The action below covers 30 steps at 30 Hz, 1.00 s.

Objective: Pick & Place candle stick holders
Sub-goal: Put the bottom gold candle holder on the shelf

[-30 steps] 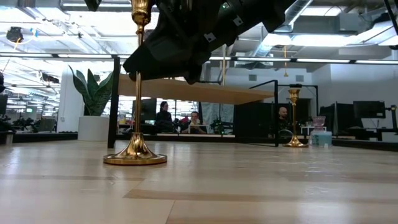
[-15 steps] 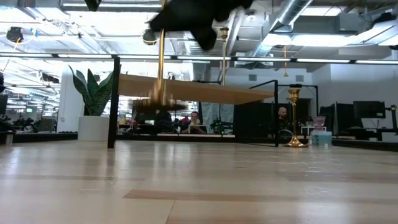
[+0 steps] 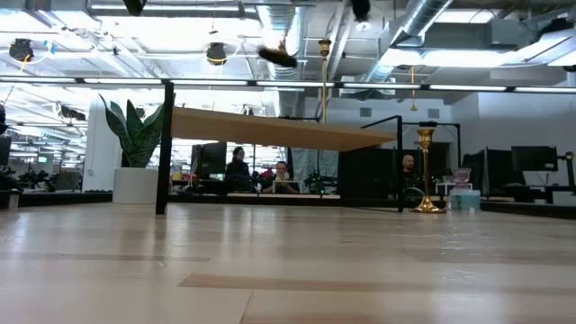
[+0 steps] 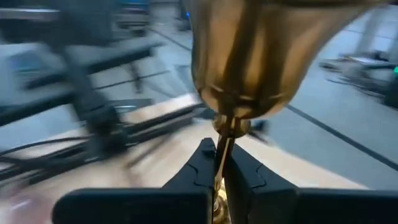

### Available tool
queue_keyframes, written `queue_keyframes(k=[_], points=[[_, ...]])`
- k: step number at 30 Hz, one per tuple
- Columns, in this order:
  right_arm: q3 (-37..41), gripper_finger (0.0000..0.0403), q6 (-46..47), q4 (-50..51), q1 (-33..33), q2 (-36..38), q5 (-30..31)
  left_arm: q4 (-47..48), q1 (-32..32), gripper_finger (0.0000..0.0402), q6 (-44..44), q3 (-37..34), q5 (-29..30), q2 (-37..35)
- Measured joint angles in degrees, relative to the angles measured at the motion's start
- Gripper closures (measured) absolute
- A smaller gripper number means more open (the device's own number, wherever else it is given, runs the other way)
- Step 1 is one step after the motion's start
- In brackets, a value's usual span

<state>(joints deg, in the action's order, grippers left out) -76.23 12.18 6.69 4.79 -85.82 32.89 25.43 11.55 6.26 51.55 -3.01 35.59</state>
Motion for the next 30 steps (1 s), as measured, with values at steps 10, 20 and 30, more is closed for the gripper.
queue_keyframes(k=[10, 20, 30], points=[[-10.66, 0.0402, 0.36, 8.69, -13.41, -8.73, -4.9, -0.22, -0.01, 0.0393, 0.0, 0.0, 0.02, 0.02], [-25.2, 0.0403, -0.76, 17.1, -17.06, -21.19, -7.56, -0.22, 0.0, 0.0392, 0.0, 0.0, 0.0, 0.02], [-31.95, 0.0403, -2.08, 19.76, -18.0, -29.17, -7.73, -0.21, -0.02, 0.0392, -0.44, 0.0, -0.02, 0.0]])
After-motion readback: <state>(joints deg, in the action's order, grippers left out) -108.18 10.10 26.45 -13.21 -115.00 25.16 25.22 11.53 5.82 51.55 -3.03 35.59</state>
